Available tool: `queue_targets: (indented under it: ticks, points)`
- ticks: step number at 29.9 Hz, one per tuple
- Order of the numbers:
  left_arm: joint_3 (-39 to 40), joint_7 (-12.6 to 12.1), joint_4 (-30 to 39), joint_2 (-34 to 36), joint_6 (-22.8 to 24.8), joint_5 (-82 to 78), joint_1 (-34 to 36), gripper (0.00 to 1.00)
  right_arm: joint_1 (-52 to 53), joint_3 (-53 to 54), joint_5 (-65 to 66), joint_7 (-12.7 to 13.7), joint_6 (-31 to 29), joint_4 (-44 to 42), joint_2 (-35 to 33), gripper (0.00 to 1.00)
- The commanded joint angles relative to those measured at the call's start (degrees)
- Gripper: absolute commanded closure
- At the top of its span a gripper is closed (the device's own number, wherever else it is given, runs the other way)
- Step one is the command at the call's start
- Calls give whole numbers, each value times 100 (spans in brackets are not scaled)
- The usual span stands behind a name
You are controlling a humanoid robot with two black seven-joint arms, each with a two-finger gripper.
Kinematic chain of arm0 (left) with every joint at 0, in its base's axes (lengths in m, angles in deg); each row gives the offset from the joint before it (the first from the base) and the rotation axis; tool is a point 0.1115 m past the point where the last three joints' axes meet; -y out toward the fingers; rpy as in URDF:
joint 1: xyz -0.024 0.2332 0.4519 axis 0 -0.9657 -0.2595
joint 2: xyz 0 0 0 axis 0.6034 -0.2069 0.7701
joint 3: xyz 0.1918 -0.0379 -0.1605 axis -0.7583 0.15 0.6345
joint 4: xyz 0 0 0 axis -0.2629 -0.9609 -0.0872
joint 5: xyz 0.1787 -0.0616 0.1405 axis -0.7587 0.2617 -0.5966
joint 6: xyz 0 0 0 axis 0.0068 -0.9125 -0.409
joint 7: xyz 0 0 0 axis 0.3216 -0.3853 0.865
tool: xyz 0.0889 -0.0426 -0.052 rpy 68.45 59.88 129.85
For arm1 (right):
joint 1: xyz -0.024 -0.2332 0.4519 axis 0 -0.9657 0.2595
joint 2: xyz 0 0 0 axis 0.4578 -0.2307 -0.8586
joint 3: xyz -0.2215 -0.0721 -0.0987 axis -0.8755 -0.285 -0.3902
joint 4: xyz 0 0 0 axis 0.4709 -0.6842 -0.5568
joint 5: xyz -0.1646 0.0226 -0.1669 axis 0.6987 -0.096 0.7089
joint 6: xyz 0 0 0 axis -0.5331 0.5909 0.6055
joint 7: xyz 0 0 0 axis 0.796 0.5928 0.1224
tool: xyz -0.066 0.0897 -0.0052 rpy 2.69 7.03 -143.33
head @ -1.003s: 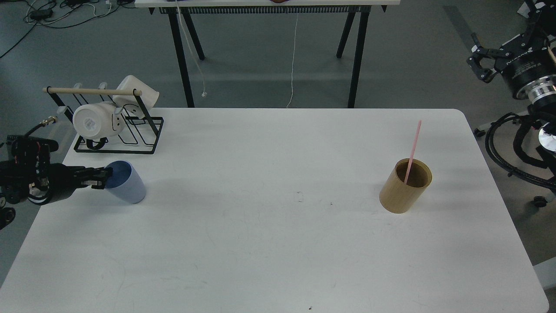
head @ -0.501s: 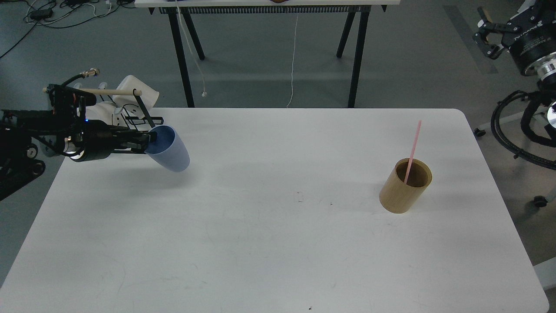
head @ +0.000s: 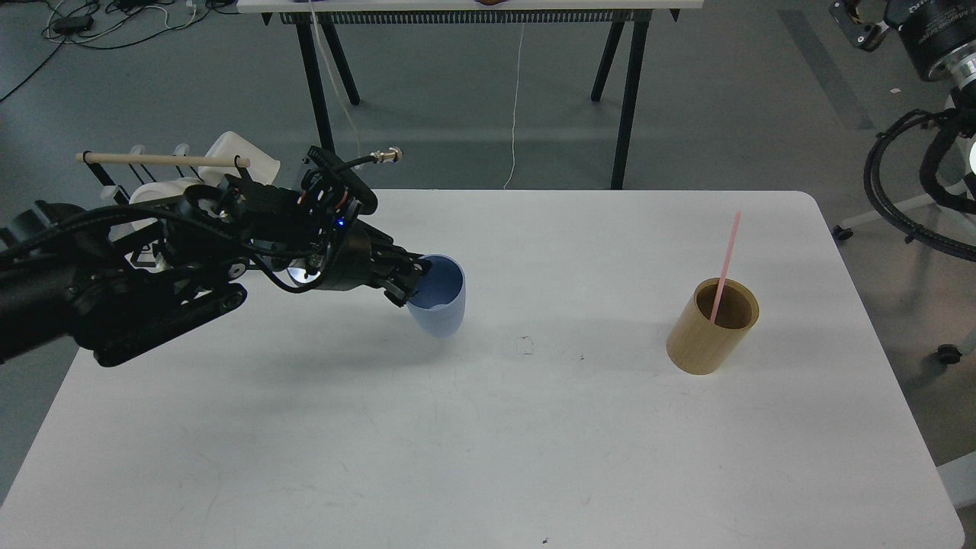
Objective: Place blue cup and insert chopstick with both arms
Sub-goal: 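Carry the blue cup with the left gripper to the table center, then release the blue cup and withdraw the left arm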
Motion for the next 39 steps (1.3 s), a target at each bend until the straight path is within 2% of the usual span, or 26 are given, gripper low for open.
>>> queue_targets:
  ticks: [1,4,7,11,26,36,37,39]
  points:
    - [-121,-62,-53,-559,0,-352,-41,98,-19,1,-8,5,0,1,-15,0]
    - [-315,-141,-263,-998,0,-545,-32,98,-27,1,-8,-4,0,9,-15,0]
    - [-552,-273,-798,-1543,0,-992,-50,98,-45,1,-8,-4,0,18,-15,0]
    - [-588,-273,-1248,-2001,0,-1126,-190,98,-71,1,-8,-4,0,44,-24,0]
    - [-500,-273,-1249,-2090,0,-1064,-208,92,-124,-131,-8,-4,0,62,-164,0]
    - [-430,-255,-1187,-2037,0,-792,-173,73,-124,-158,-8,-4,0,62,-156,0]
    - [-360,-247,-1187,-2037,0,-792,-173,70,-124,-158,-8,-4,0,62,-164,0]
    - [-210,-264,-1187,-2037,0,-792,-191,51,-124,-158,0,-4,0,62,-173,0]
